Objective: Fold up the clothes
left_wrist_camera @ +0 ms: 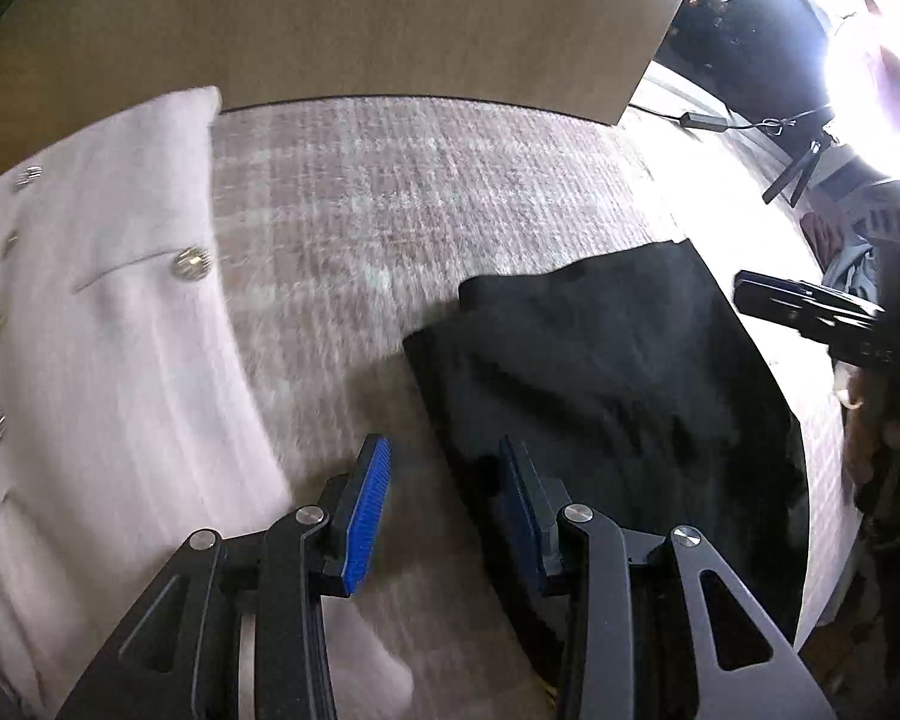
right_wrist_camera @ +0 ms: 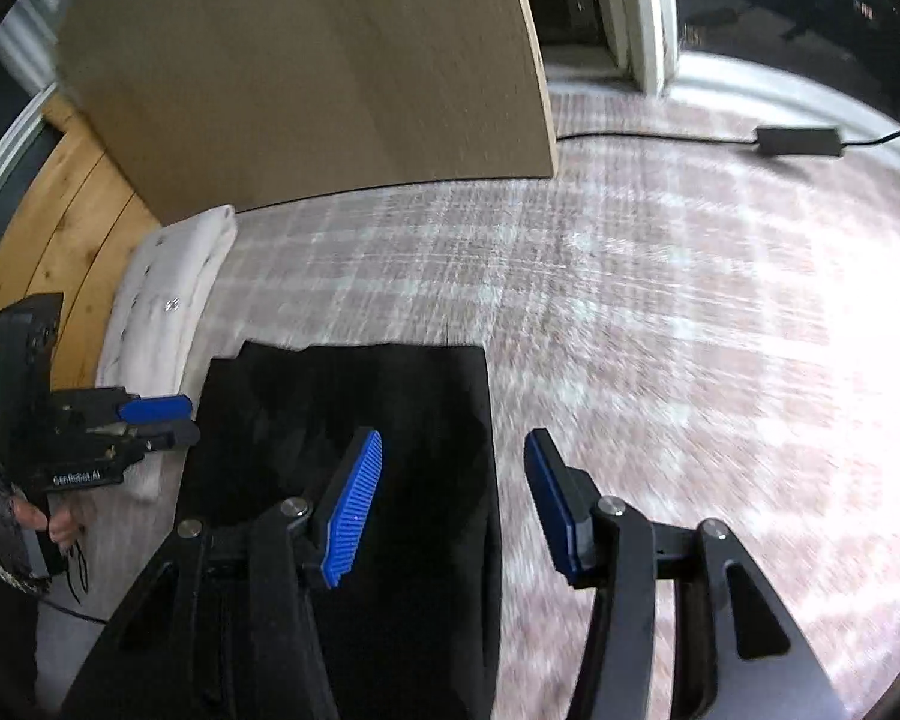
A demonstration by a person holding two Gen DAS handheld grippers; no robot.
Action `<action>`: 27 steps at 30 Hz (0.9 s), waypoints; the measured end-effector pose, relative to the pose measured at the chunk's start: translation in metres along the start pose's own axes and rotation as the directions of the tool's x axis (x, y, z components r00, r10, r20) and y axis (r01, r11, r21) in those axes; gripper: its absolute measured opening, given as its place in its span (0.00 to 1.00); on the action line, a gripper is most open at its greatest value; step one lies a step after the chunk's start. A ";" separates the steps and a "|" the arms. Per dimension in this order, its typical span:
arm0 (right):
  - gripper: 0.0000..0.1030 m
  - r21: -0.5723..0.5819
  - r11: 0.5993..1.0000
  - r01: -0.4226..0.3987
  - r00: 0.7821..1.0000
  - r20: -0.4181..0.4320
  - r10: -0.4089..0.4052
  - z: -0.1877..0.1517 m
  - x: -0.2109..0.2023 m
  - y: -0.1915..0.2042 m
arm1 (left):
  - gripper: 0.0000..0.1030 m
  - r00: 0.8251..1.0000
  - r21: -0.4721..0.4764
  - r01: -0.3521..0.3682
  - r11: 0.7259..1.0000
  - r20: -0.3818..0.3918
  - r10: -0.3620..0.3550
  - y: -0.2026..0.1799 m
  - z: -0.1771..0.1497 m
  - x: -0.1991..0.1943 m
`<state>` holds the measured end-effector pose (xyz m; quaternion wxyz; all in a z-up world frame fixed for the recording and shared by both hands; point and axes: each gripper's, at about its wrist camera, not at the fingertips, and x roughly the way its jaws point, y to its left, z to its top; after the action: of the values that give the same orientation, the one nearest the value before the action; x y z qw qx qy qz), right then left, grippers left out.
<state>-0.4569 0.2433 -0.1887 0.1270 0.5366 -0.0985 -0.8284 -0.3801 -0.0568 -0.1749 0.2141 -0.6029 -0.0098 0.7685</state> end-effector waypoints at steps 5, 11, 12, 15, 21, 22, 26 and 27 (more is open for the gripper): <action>0.03 -0.007 1.000 -0.019 1.000 -0.003 0.019 0.001 0.015 -0.002 | 0.18 0.999 0.028 0.029 0.999 0.043 -0.030 0.002 0.009 0.003; 0.03 -0.005 0.996 -0.089 0.994 0.057 0.089 -0.019 -0.014 -0.003 | 0.02 0.991 0.149 0.087 0.985 0.088 -0.101 -0.015 0.005 -0.017; 0.03 -0.008 0.996 -0.087 0.994 0.064 0.087 -0.023 -0.020 -0.004 | 0.02 0.990 0.162 0.091 0.983 0.095 -0.107 -0.017 0.005 -0.020; 0.03 -0.031 0.997 -0.077 0.992 0.093 0.080 -0.030 -0.035 -0.005 | 0.02 0.987 0.205 0.105 0.973 0.099 -0.128 -0.023 0.009 -0.023; 0.03 -0.015 1.000 0.000 0.995 0.099 0.002 -0.019 -0.033 -0.019 | 0.04 0.995 0.245 0.023 0.969 0.088 -0.046 -0.027 0.027 0.000; 0.03 -0.022 0.999 0.026 0.996 0.082 -0.024 -0.015 -0.023 -0.020 | 0.06 0.996 0.236 0.007 0.972 0.080 -0.027 -0.025 0.032 0.008; 0.21 0.004 0.999 0.037 0.999 -0.026 -0.037 -0.005 0.003 -0.026 | 0.30 0.999 0.164 0.039 0.986 0.029 -0.044 -0.012 0.039 0.019; 0.26 0.014 0.999 0.030 0.999 -0.042 -0.029 -0.005 0.005 -0.027 | 0.40 0.998 0.164 0.038 0.986 0.040 -0.045 -0.012 0.039 0.016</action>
<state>-0.4575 0.2670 -0.2029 0.1127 0.5559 -0.0939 -0.8182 -0.4156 -0.0313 -0.1761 0.2784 -0.5660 0.0361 0.7751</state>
